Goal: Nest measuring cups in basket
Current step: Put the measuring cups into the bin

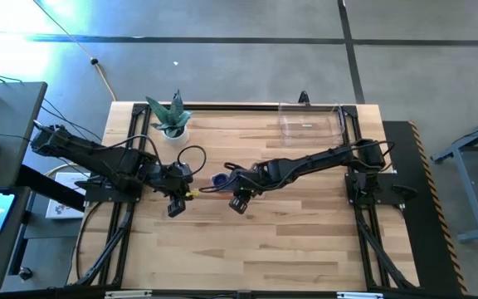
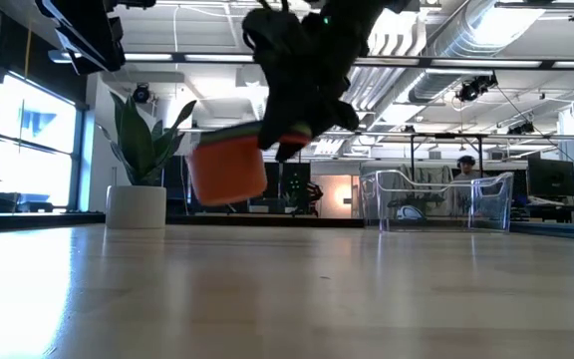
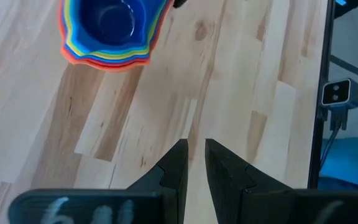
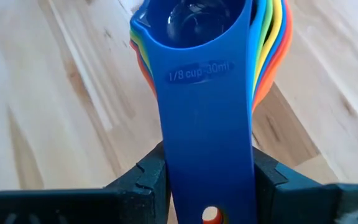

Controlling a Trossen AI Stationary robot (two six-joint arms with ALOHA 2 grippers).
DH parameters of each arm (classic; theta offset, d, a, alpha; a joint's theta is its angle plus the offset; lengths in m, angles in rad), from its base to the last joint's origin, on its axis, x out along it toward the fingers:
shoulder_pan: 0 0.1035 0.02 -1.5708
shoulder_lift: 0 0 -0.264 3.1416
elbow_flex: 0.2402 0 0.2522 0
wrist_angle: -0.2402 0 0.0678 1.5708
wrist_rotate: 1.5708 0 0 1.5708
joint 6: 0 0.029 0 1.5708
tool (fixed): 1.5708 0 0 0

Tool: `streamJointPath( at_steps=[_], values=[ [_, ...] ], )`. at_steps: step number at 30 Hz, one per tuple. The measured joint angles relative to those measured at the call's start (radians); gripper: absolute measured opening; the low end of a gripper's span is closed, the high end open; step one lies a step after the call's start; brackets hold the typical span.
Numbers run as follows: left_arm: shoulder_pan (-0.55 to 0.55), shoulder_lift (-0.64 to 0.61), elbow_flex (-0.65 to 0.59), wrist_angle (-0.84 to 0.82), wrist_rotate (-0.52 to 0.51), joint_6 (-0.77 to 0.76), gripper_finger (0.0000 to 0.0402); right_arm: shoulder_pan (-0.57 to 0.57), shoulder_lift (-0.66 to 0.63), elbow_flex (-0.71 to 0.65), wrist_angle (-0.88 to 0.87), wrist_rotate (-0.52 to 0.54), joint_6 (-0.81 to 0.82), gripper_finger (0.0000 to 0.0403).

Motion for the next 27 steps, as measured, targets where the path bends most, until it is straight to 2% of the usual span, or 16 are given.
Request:
streamJointPath(
  at_steps=[20, 22, 24, 27],
  values=[
    [0.010, 0.000, 0.000, -0.003, 0.000, 0.000, 0.0046, 0.016, 0.071, -0.018, 0.034, -0.078, 0.058, 0.0114],
    [0.010, 0.000, 0.000, -0.003, 0.000, 0.000, 0.0046, 0.014, 0.071, -0.018, 0.033, -0.101, 0.058, 0.0105],
    [0.010, 0.000, 0.000, -0.003, 0.000, 0.000, 0.0046, 0.010, 0.071, -0.018, 0.030, -0.112, 0.058, 0.0073],
    [0.010, 0.000, 0.000, -0.003, 0.000, 0.000, 0.0046, 0.008, 0.072, -0.018, 0.026, -0.103, 0.081, 0.0103]
  ],
)
